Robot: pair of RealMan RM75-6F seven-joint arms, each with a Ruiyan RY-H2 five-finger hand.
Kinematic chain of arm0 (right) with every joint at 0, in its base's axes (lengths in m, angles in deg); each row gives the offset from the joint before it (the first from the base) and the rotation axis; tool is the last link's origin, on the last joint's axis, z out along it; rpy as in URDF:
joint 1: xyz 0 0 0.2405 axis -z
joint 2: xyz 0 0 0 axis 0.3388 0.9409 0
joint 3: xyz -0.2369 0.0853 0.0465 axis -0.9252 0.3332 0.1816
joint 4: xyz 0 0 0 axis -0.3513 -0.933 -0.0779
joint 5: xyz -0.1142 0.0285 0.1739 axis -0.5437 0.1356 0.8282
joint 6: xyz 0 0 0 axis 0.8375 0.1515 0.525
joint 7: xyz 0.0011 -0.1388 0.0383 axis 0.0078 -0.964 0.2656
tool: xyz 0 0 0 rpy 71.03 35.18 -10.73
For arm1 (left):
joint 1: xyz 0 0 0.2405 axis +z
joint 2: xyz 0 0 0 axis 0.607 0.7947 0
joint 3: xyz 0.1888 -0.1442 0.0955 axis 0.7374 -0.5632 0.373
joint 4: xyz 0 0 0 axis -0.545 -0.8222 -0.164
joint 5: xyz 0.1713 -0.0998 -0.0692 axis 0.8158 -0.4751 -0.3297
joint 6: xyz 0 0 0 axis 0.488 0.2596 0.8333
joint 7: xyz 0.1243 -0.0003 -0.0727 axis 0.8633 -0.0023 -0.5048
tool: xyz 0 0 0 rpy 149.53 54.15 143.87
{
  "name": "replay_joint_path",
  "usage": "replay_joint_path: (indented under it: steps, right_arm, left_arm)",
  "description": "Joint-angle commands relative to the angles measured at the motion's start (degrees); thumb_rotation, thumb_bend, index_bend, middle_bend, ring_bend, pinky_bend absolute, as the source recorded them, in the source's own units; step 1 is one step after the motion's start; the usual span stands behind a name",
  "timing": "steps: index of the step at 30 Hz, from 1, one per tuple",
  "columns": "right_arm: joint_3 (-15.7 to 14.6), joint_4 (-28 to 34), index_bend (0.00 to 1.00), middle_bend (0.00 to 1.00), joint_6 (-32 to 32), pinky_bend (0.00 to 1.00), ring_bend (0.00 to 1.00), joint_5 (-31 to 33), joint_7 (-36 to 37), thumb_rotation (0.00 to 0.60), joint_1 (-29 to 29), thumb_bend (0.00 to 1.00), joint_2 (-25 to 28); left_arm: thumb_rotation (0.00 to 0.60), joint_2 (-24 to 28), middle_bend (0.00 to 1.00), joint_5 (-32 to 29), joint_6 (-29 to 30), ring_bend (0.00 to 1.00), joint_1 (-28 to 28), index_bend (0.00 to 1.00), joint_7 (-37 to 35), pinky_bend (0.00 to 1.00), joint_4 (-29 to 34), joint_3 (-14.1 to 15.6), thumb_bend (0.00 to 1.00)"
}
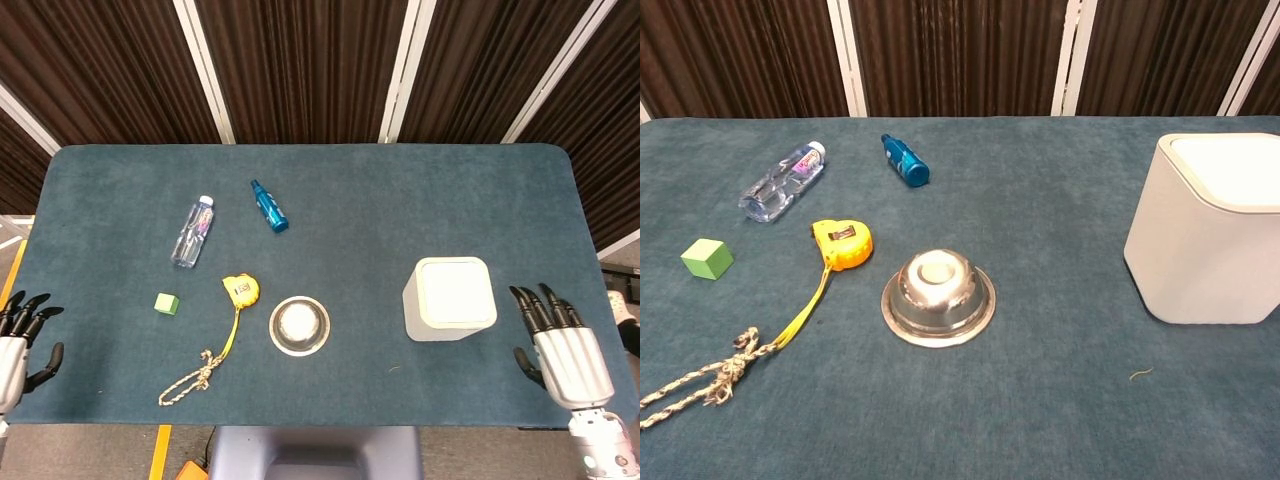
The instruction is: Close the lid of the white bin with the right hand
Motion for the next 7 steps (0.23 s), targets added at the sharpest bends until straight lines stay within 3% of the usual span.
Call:
replay_joint_path:
  steps: [1, 7]
  right_arm:
    - [3.01, -8.58, 0.02, 0.07, 1.92, 0.06, 0.00, 3.63, 2.29, 0.600, 3.16, 0.28, -6.54]
    - [3.45, -13.20, 0.00, 0.05, 0.29, 0.06, 0.00, 4.11, 6.31, 0.600, 3.29, 0.27, -8.26]
  left_arm:
    - [0.600, -0.13, 0.15, 0.10, -0.21, 0.05, -0.10, 0.28, 0.16, 0.21, 0.10, 0.12, 0.46]
    - [0.600, -0.24, 0.15, 0.09, -0.55, 0.05, -0.23, 0.28, 0.70, 0.22, 0.25, 0.24, 0.46]
